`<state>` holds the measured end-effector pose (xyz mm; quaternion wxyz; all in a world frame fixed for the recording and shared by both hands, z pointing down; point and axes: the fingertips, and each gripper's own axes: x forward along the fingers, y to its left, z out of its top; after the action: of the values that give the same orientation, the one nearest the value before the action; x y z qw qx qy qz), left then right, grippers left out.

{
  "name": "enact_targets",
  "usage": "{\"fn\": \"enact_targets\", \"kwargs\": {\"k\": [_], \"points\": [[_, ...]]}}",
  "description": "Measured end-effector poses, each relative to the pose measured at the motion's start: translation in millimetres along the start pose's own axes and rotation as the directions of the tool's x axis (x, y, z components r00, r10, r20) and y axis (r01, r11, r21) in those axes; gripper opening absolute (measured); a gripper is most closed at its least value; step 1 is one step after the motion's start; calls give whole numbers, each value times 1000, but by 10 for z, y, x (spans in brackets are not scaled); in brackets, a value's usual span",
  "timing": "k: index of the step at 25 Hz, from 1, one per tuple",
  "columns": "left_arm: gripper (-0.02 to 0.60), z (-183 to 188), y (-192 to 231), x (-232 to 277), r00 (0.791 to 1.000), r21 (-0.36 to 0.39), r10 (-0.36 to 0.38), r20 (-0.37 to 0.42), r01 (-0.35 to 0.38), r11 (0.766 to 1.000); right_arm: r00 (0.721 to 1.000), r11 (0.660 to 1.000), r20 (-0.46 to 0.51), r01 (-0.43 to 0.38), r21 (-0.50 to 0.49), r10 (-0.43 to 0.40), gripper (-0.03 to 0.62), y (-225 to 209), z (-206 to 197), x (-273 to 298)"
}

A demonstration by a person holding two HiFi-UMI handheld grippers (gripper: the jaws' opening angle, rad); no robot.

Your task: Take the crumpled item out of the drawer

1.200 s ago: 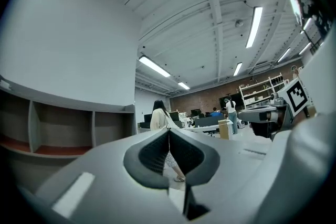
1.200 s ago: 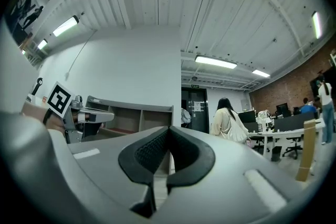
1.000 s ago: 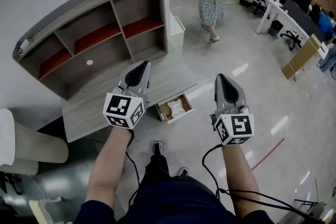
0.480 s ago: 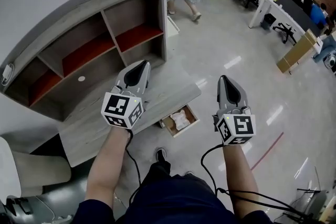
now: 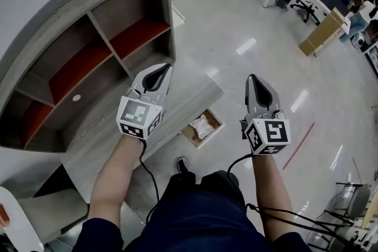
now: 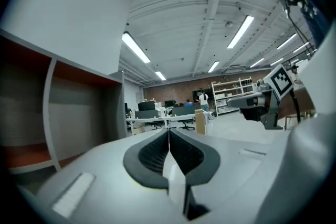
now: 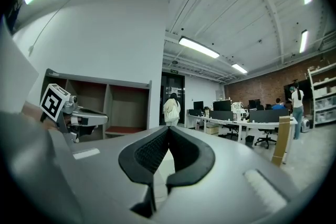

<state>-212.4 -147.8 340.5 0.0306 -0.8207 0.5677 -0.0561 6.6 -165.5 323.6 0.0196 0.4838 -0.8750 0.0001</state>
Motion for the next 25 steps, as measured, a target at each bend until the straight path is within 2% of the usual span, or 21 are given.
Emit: {"fn": "enact_targets", "kwargs": {"k": [3, 5, 7, 10, 12, 14, 19, 22, 25], "points": [[5, -280, -176, 177, 995, 31, -81, -52, 82, 996, 999, 1000, -33, 21, 4, -21, 6, -73, -155, 22], [5, -508, -356, 295, 985, 59, -135, -104, 142, 988, 998, 999, -57, 35, 20, -34, 6, -151, -291, 28], [6, -772, -589, 395, 965, 86, -197, -172, 214, 973, 996, 998, -79, 44, 40, -41, 6, -226, -433, 23], [8, -1226, -952, 497, 917, 101, -277, -286, 316, 943, 993, 996, -106, 57, 70, -49, 6, -350, -619, -3], [8, -1542, -1192, 531, 876, 98, -320, -361, 377, 921, 991, 993, -123, 69, 93, -57, 6, -445, -734, -36], [8, -1882, -1431, 538, 826, 68, -361, -434, 430, 900, 988, 990, -139, 88, 113, -72, 6, -546, -855, -84], [36, -2715, -1870, 580, 690, -36, -423, -587, 501, 865, 977, 979, -177, 142, 148, -115, 6, -836, -1174, -161], [57, -3120, -2098, 514, 603, -49, -427, -673, 540, 840, 972, 973, -197, 163, 161, -130, 6, -972, -1316, -266], [58, -3454, -2237, 500, 549, -71, -407, -730, 531, 844, 966, 968, -216, 180, 176, -140, 6, -1123, -1469, -339]]}}
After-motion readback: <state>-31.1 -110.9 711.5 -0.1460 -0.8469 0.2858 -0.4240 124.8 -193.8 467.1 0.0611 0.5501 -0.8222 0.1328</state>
